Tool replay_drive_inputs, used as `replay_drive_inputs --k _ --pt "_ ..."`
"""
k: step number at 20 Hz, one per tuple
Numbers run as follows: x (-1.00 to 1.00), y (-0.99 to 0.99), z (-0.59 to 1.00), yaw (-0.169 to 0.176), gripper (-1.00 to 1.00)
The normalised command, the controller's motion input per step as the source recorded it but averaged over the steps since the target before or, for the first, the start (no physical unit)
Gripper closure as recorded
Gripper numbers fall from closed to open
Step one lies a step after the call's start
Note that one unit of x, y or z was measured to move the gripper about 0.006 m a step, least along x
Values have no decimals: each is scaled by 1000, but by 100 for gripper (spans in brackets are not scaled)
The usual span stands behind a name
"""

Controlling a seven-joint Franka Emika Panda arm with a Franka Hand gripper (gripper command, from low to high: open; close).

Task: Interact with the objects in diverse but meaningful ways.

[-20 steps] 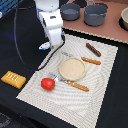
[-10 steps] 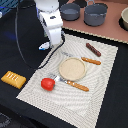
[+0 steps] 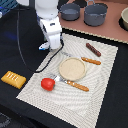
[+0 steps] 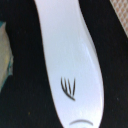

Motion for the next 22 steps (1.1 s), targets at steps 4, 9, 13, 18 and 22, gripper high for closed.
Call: replay_drive_inputs --k 4,9,13,18,22 --pt "-98 0 -329 31 100" --pt "-57 0 -308 30 100" --pt "-17 0 -262 33 100" --pt "-14 2 -230 41 100" --pt "-79 79 52 39 100"
